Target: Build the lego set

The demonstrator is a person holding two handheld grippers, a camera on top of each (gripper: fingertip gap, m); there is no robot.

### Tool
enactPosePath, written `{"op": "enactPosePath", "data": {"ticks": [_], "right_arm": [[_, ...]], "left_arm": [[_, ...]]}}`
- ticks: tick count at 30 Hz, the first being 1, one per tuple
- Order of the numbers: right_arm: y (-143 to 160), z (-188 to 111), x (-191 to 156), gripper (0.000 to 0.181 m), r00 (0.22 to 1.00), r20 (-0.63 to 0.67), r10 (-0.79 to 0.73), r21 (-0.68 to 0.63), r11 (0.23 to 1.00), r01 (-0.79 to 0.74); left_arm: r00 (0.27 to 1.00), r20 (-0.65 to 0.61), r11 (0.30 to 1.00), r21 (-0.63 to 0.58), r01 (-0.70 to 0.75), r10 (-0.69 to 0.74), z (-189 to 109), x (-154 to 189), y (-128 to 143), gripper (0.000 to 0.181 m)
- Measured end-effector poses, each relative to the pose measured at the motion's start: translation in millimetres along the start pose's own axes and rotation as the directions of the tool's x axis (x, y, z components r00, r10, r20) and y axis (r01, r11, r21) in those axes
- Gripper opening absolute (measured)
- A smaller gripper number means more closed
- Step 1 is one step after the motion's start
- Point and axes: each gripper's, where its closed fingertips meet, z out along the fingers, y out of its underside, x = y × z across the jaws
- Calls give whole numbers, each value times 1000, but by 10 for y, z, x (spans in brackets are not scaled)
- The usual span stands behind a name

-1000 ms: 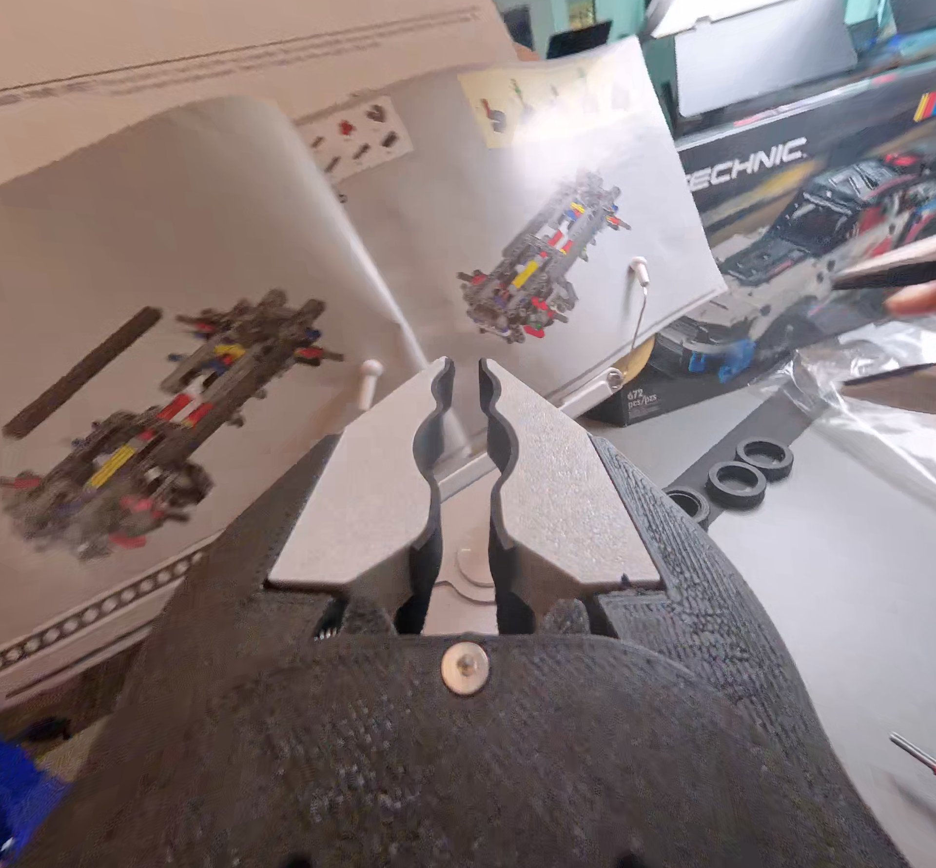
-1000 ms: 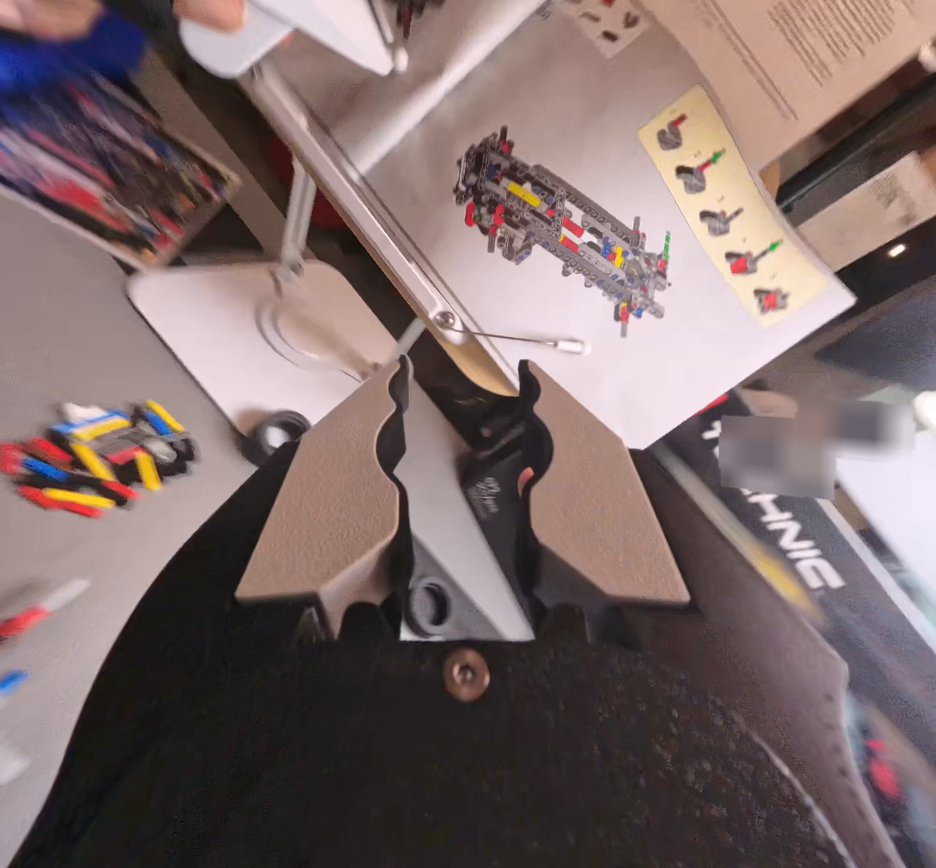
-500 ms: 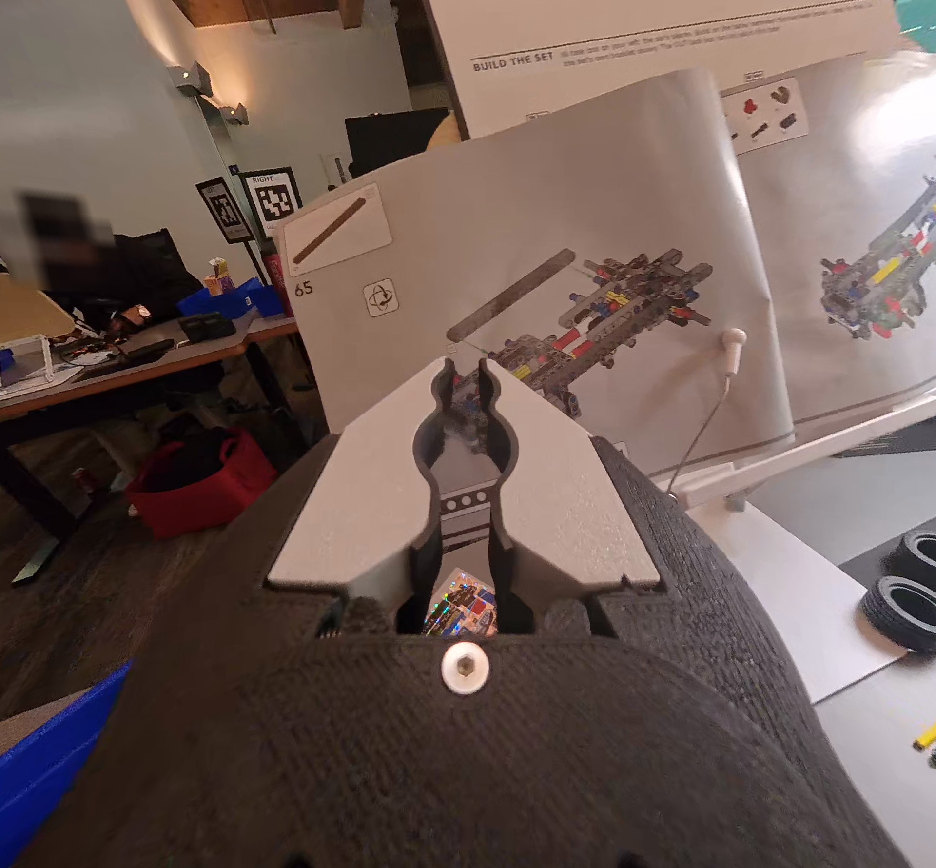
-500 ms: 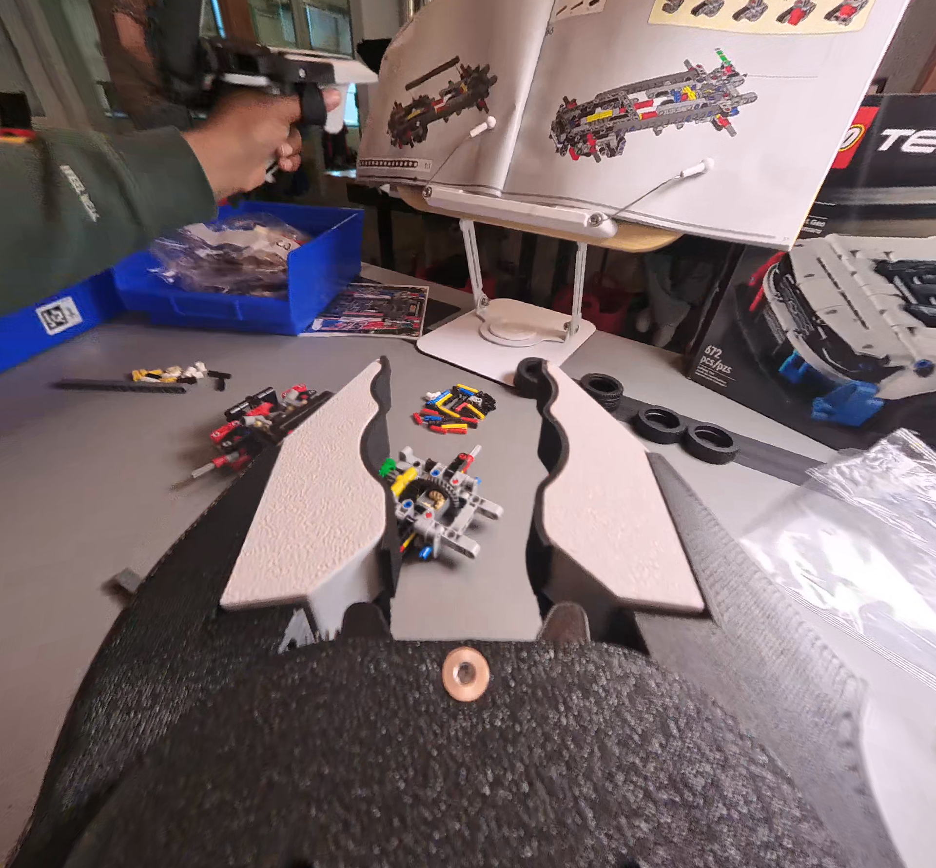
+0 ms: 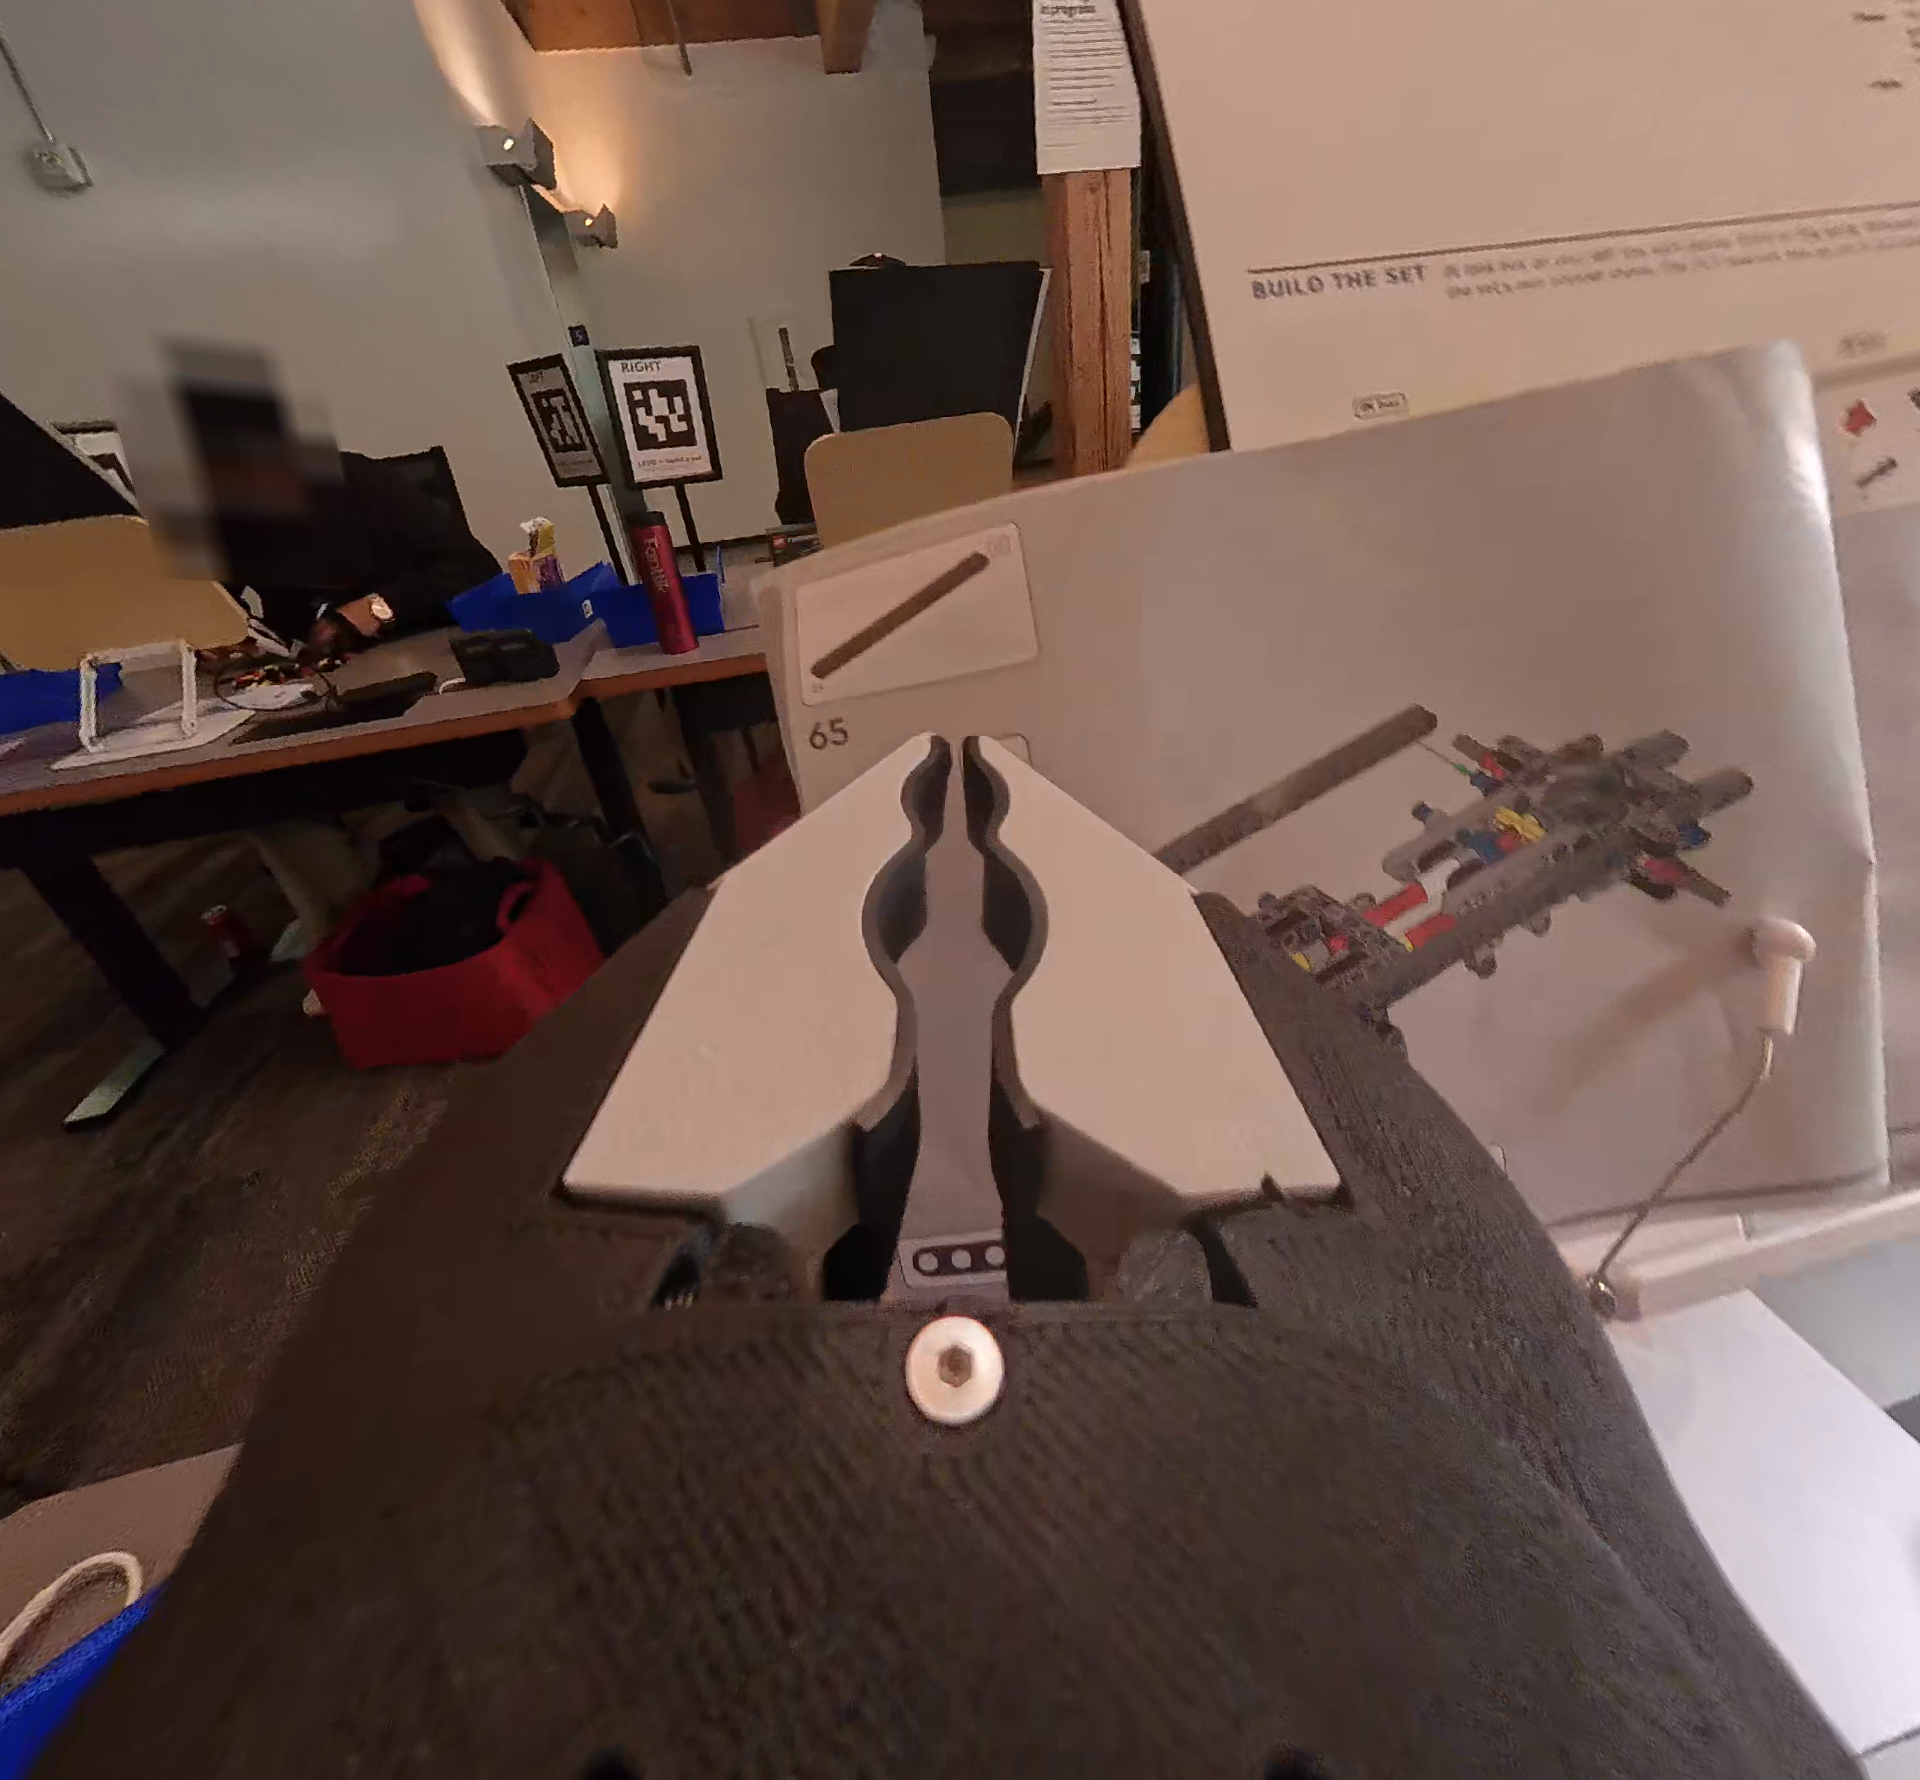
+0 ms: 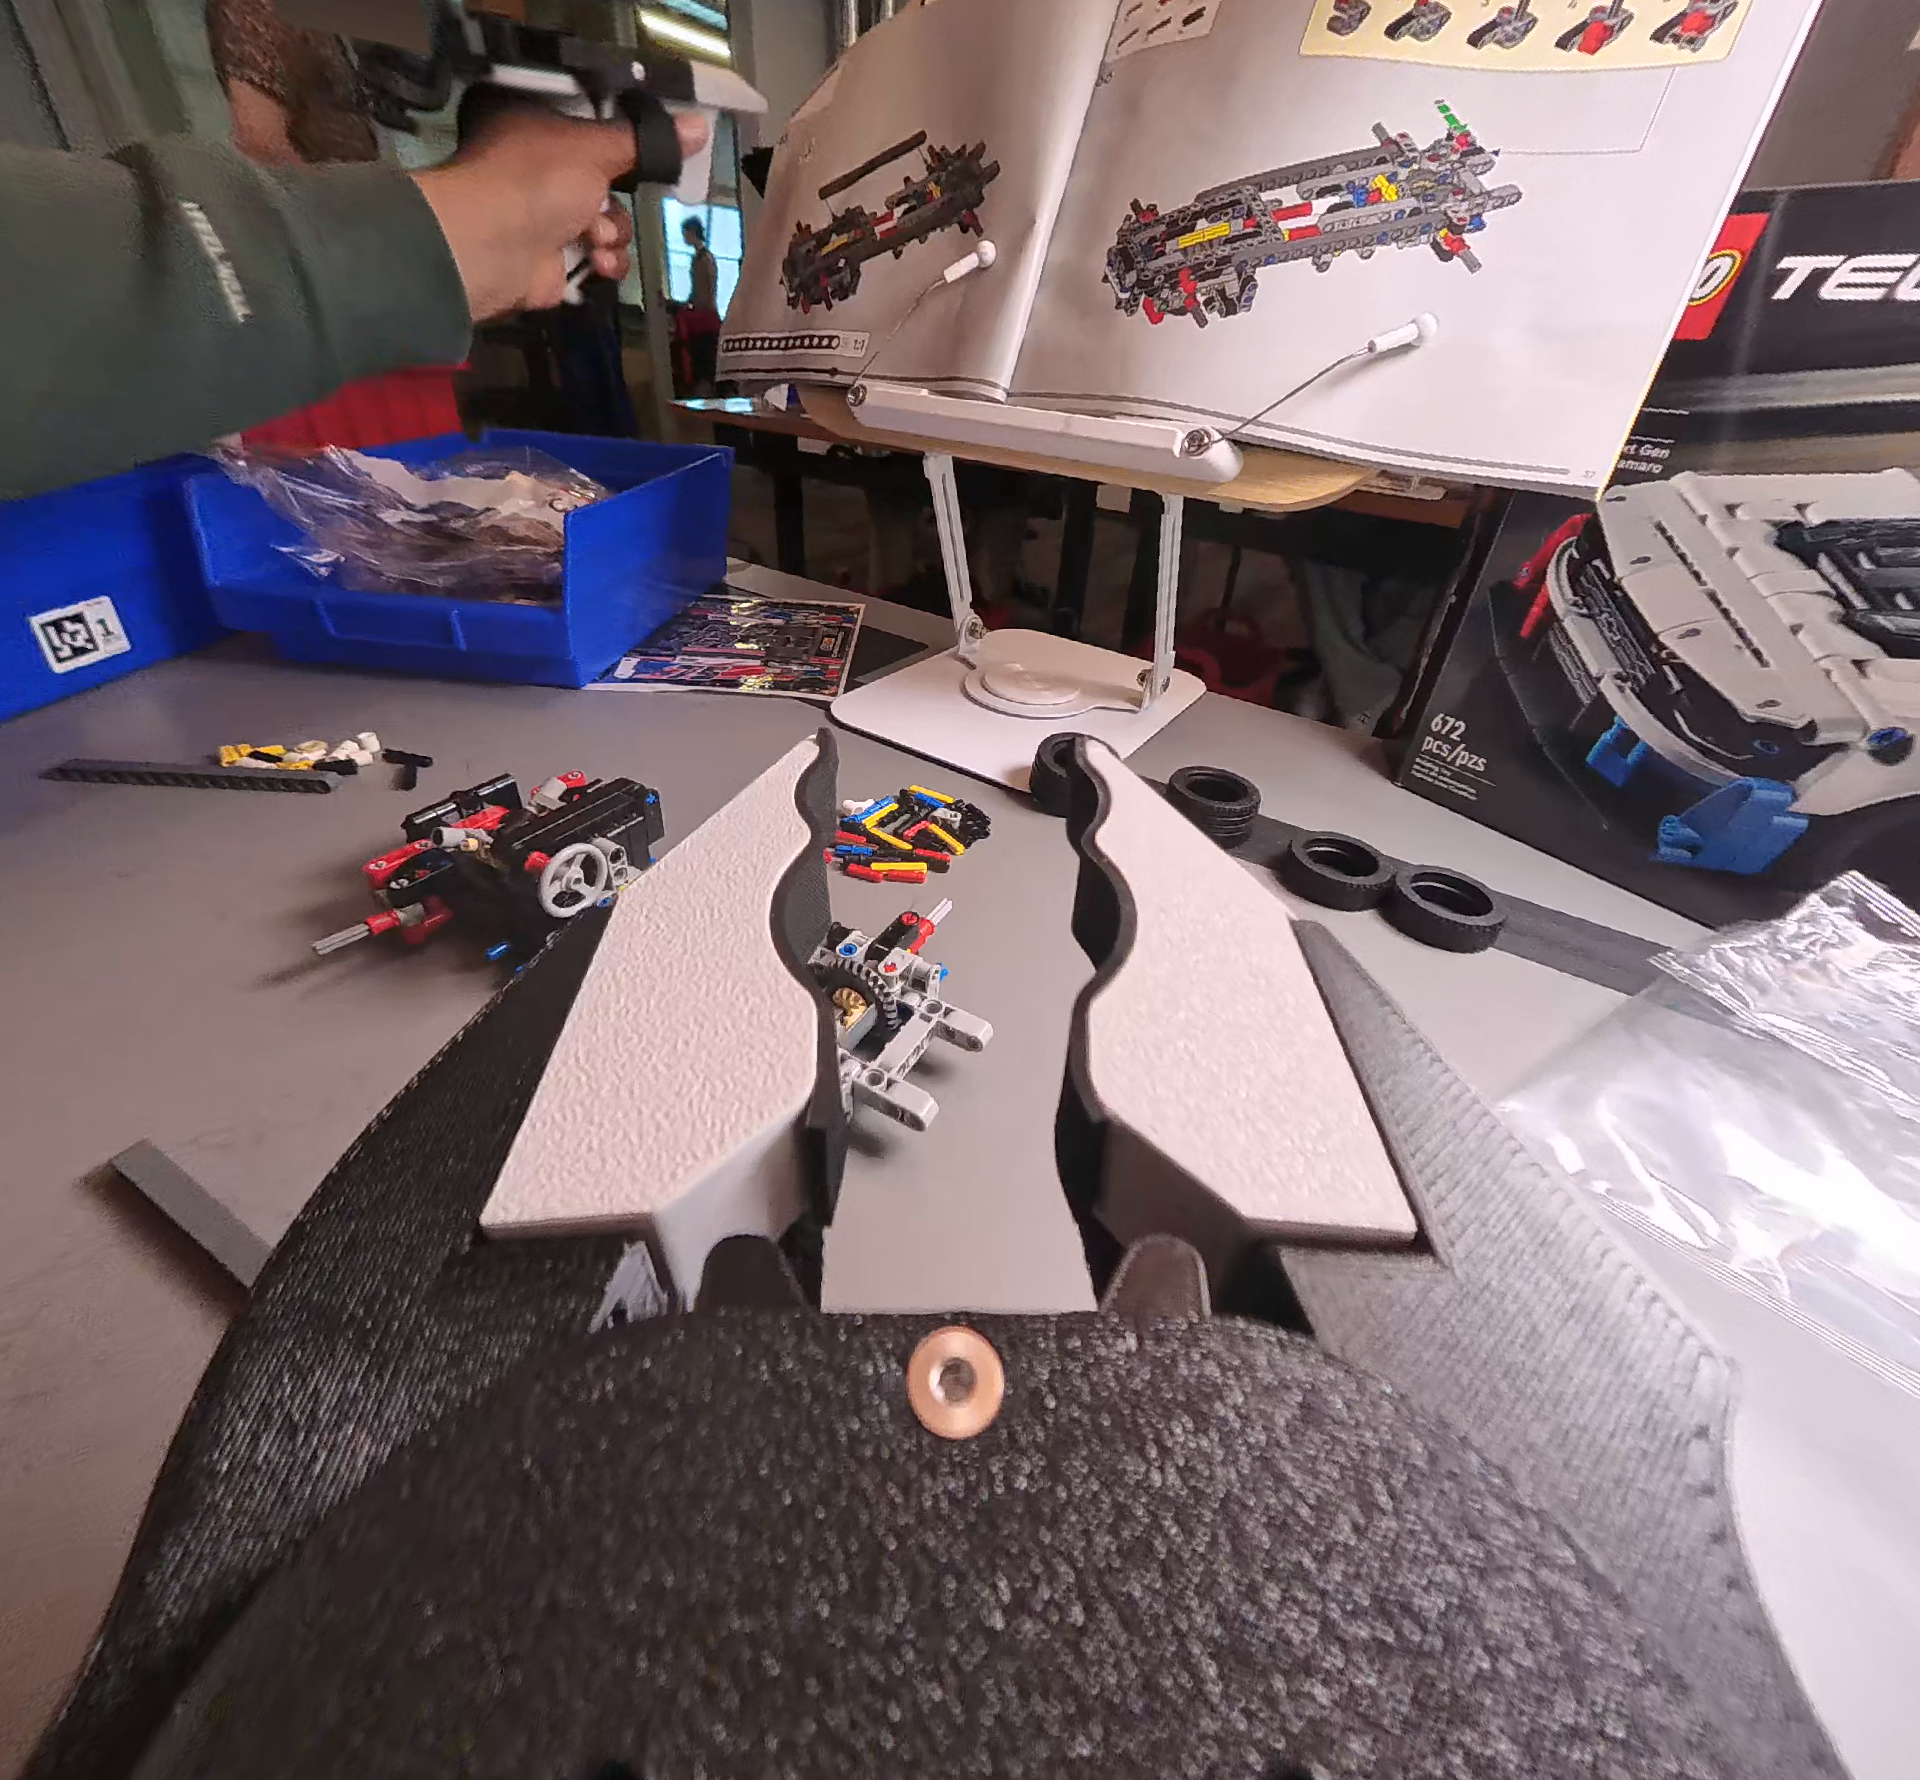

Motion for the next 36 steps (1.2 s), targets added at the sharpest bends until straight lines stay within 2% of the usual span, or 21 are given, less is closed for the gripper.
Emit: {"op": "enactPosePath", "data": {"ticks": [4,8,13,18,22,25,29,32,36], "right_arm": [[27,-31,19,41,1000,-3,5,-3,1000,-5],[13,-46,31,41,1000,-3,10,4,1000,-10],[-5,-63,9,40,1000,2,-3,10,1000,3],[19,-58,-12,40,1000,4,-18,6,1000,18],[-7,-72,-5,38,999,-7,-38,18,999,39],[39,-62,-68,32,999,37,-18,-7,1000,19],[68,-66,-166,21,995,79,-53,-25,998,55],[120,-68,-307,20,985,151,-80,-63,994,90],[262,-94,-558,15,942,287,-176,-121,968,218]], "left_arm": [[999,21,999,-12,41,-40,108,-91,-64,0],[999,5,999,-10,50,-50,96,-36,-83,0],[990,-140,999,-17,32,-34,-130,437,69,0],[975,-220,999,-41,-30,20,-311,774,270,1],[930,-356,994,-23,-104,89,-596,1161,275,15],[868,-467,984,26,-173,165,-980,1552,223,24],[743,-627,968,76,-240,234,-1751,2139,256,23],[605,-765,949,27,-313,221,-2434,2553,571,24],[439,-891,891,-103,-442,115,-3294,2930,1266,24]]}}
